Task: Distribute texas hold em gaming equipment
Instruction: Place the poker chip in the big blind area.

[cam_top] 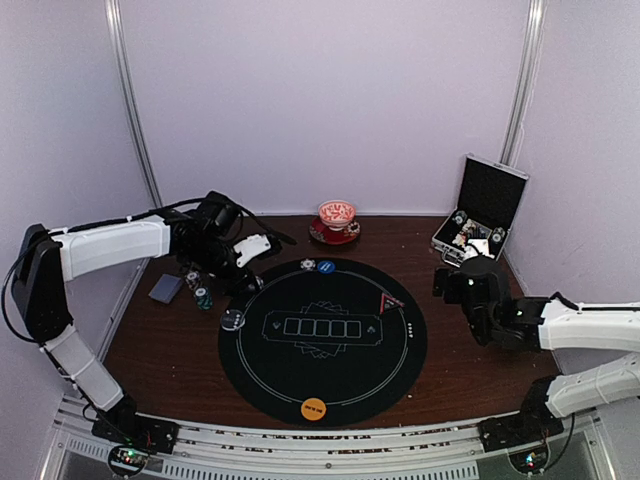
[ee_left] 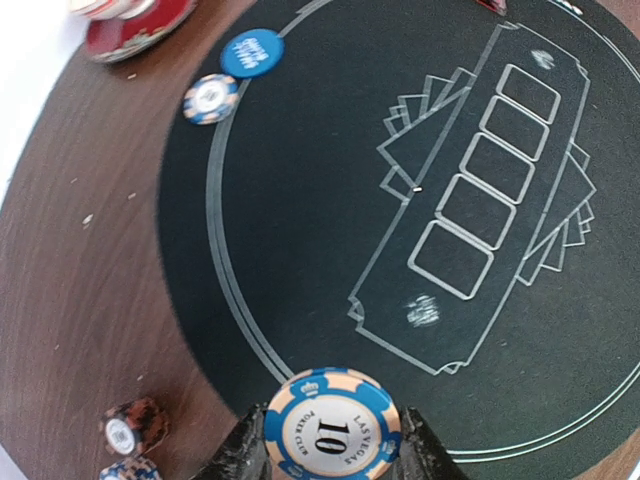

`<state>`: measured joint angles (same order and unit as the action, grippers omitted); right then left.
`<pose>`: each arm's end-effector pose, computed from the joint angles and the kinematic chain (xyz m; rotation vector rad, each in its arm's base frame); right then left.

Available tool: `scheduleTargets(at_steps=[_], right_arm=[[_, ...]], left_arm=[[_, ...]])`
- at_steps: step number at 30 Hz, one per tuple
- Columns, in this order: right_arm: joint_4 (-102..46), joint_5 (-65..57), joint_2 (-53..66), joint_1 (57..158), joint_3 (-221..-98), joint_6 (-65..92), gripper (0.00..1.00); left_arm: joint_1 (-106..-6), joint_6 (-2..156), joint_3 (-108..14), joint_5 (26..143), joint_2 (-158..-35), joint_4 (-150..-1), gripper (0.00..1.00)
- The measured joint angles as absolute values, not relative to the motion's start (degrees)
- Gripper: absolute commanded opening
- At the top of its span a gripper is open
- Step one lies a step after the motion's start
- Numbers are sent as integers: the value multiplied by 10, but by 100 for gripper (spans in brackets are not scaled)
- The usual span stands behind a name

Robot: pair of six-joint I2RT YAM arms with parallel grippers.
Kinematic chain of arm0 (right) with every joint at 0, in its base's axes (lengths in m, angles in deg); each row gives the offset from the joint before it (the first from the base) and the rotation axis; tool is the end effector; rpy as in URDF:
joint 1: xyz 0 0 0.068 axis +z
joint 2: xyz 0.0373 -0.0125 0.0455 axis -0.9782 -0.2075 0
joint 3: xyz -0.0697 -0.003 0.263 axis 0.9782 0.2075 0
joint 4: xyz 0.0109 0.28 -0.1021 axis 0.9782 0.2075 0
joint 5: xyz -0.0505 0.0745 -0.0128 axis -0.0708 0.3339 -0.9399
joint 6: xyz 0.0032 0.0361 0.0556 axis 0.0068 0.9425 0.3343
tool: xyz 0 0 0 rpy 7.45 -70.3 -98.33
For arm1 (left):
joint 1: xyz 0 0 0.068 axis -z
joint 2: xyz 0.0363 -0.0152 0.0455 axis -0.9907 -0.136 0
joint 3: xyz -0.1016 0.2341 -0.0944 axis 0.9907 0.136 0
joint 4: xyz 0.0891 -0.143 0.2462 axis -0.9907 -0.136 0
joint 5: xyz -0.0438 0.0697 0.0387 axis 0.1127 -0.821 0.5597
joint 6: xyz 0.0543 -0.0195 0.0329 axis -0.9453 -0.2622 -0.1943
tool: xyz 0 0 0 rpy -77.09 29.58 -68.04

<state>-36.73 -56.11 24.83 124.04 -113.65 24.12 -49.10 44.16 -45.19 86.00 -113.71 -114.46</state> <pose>0.2151 0.1697 0.1971 0.0090 1.8743 -0.0217 0.3159 -0.2162 0.2156 1.2352 2.2945 -0.2937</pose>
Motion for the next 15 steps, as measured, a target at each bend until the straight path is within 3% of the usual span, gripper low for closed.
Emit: scheduleTargets(at_steps=[8,11,15], right_arm=[[-542,-543,296,984,-1044,187,100],[-644,-497,292,936,-980,166,100],[-750,-446,187,905,-961,139,100]], left_arm=[[-396,450,-466,847,-1173,-1149,24],[-369,455,-467,847,-1178,-1149,24],[-357,461,-466,847,-1179,-1148,24]])
